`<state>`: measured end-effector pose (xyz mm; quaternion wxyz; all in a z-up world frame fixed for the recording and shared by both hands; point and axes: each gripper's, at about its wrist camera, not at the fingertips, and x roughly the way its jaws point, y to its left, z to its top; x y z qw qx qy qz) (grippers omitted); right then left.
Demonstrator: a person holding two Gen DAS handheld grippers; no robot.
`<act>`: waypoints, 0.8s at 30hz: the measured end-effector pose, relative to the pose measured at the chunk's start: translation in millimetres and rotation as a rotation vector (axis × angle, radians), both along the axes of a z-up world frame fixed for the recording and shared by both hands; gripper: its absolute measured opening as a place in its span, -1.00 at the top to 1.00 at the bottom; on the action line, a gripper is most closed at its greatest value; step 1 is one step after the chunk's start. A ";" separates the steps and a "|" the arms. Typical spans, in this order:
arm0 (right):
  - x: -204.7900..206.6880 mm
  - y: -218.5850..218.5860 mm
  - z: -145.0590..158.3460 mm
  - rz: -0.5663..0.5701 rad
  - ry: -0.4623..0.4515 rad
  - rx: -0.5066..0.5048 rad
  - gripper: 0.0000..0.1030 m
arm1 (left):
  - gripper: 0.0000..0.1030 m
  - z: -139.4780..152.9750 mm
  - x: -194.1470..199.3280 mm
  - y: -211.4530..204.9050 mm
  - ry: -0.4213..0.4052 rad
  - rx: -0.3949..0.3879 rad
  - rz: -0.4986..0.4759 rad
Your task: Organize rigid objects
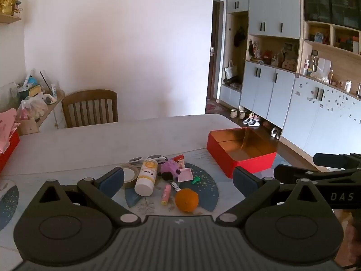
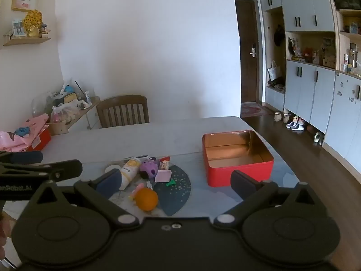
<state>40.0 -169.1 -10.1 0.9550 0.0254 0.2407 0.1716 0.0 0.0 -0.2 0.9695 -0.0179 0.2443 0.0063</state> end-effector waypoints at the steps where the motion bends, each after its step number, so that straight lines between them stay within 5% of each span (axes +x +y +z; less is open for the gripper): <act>1: -0.1 0.1 -0.2 0.000 0.001 0.002 -1.00 | -1.00 -0.2 0.0 -0.5 -0.001 0.007 -0.001; 24: 3.0 3.0 -3.5 -0.016 0.022 -0.012 -1.00 | -1.00 -1.4 1.8 10.3 0.010 -0.025 -0.015</act>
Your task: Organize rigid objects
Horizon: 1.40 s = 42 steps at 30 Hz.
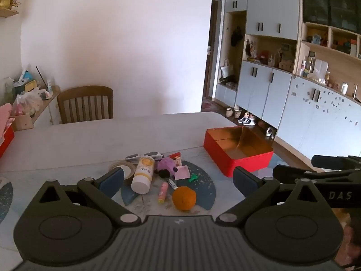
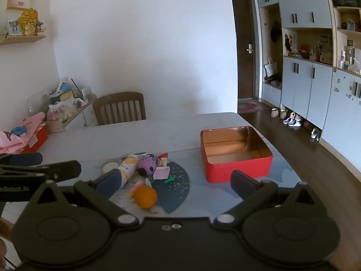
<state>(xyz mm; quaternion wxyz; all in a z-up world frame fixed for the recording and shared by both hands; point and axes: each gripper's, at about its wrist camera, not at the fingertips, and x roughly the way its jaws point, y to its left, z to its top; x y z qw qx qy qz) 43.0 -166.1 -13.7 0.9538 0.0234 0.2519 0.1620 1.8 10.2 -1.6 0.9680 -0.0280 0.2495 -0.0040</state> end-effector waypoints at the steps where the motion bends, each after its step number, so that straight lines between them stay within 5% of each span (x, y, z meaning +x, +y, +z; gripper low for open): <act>1: 0.1 0.1 0.7 0.000 -0.002 -0.003 -1.00 | -1.00 1.1 0.0 0.8 0.001 0.000 0.005; 42: 36.9 16.9 -11.9 0.099 0.065 -0.007 -0.99 | -1.00 -7.7 22.0 13.3 -0.013 0.025 0.095</act>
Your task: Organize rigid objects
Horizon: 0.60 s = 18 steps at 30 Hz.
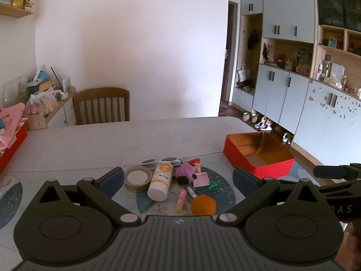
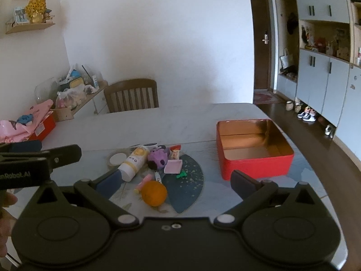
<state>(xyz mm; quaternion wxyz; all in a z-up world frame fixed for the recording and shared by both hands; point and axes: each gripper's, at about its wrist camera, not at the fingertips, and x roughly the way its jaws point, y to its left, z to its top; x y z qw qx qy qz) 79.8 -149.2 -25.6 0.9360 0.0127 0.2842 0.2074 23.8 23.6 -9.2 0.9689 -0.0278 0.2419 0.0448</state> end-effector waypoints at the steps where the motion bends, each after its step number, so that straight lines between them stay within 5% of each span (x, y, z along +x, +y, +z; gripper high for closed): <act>1: 5.3 2.0 -1.8 0.017 0.010 0.004 -0.99 | -1.00 -0.8 4.2 1.9 0.005 0.005 0.010; 18: 66.4 37.3 -46.5 0.257 0.124 -0.085 -0.88 | -1.00 -53.5 104.3 27.4 0.141 0.048 0.085</act>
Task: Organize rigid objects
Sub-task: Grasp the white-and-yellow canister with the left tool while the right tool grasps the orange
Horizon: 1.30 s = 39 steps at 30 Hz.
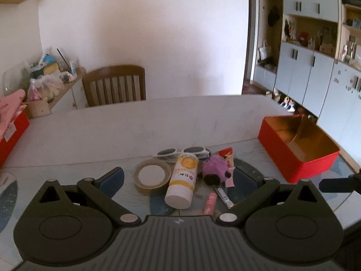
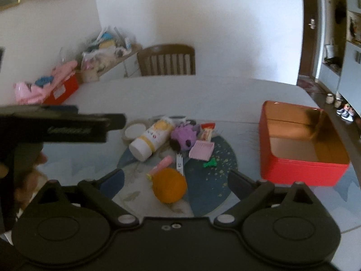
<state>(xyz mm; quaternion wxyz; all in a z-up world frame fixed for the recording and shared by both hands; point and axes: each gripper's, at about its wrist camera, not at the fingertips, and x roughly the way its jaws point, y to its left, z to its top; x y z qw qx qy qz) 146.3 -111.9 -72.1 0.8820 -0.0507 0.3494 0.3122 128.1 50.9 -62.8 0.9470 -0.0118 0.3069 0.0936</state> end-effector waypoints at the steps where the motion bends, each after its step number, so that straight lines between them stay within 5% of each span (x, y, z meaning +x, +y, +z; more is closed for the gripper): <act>1: 1.7 2.9 -3.2 0.015 -0.003 -0.015 -0.88 | -0.99 -5.4 5.8 0.6 0.012 0.005 -0.003; 11: 22.7 27.6 -29.7 0.139 0.021 -0.112 -0.62 | -0.97 -40.3 50.4 6.8 0.069 0.016 -0.022; 29: 48.0 50.9 -57.0 0.206 0.082 -0.141 -0.10 | -0.04 -80.2 106.7 12.0 0.192 0.054 -0.090; 39: 48.7 58.9 -67.9 0.224 0.088 -0.162 -0.10 | 0.04 -90.8 117.1 9.5 0.218 0.073 -0.111</act>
